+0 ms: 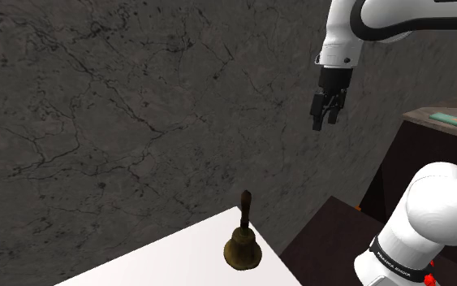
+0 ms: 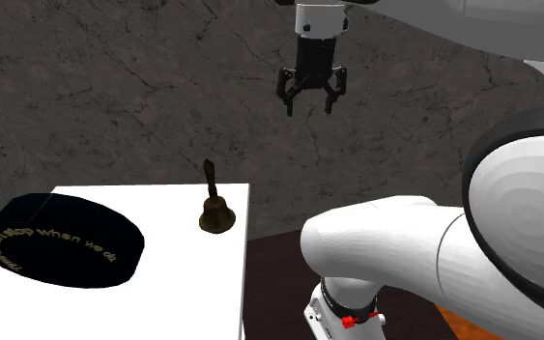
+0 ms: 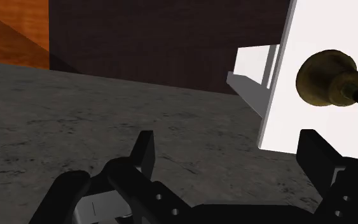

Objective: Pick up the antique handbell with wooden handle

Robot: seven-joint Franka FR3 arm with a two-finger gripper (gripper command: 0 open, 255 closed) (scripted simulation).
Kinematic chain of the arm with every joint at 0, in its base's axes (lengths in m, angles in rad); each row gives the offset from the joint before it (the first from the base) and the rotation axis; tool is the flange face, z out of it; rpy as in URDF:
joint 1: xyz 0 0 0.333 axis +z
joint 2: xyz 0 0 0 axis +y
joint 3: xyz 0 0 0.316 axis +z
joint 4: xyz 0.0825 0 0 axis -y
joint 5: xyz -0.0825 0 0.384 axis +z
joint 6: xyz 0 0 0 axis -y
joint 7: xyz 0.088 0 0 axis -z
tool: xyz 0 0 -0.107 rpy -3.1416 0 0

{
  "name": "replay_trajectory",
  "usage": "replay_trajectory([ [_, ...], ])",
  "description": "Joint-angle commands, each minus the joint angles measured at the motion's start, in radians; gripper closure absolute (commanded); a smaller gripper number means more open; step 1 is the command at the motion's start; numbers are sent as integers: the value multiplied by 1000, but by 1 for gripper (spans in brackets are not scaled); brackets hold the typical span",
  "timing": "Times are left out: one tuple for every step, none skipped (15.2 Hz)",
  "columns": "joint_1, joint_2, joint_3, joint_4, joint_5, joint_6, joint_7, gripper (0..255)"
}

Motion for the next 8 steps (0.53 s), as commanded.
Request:
replay_trajectory([
  [0,0,0,0,0,0,0,0],
  [7,-3,20,-18,16,24,23,0],
  [15,-4,41,-35,32,48,45,0],
  [23,-4,62,-50,47,73,68,0],
  [31,-2,84,-65,63,99,90,0],
  [38,2,105,-78,78,125,112,0],
  [46,7,127,-89,93,152,134,0],
  [54,14,150,-99,107,179,156,0],
])
